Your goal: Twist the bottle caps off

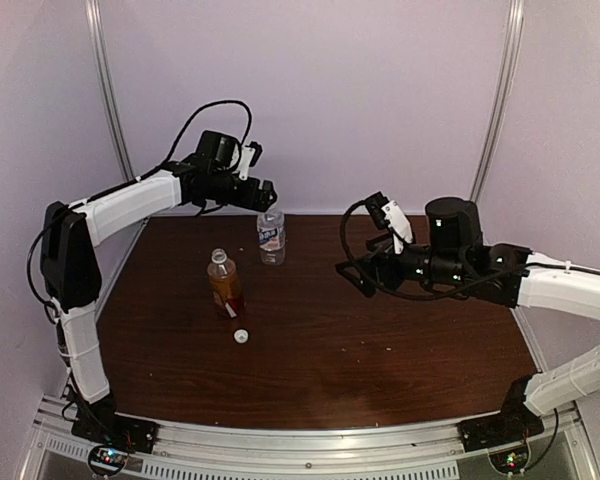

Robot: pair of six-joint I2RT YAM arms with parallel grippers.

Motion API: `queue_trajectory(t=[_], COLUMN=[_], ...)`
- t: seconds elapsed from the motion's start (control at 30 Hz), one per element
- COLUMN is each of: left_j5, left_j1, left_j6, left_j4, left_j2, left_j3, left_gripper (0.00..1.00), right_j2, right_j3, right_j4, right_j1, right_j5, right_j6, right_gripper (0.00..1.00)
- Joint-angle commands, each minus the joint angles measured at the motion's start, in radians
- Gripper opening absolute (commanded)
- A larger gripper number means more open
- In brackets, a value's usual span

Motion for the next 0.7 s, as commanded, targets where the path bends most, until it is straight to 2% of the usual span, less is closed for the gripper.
queue_trajectory(t=[0.0, 0.4, 0.67], left_j5=[0.09, 0.023, 0.041], left_j1=[0.006, 0.006, 0.006], left_j6=[0.032, 0.103, 0.111], left_j4=[0.058, 0.068, 0.107], left_j2=[0.064, 0.186, 0.237], left_j3=[0.057, 0.131, 0.164], left_gripper=[0.93, 0.75, 0.62], right_j2=[-0.031, -0.027, -0.038], right_j3=[-0.038, -0.112, -0.121], right_j4=[-0.002, 0.049, 0.039], right_j1=[-0.003, -0.003, -0.003], right_j5=[0.055, 0.039, 0.056], right_j6=[0.023, 0.071, 0.076], right_gripper=[1.0, 1.0, 1.0])
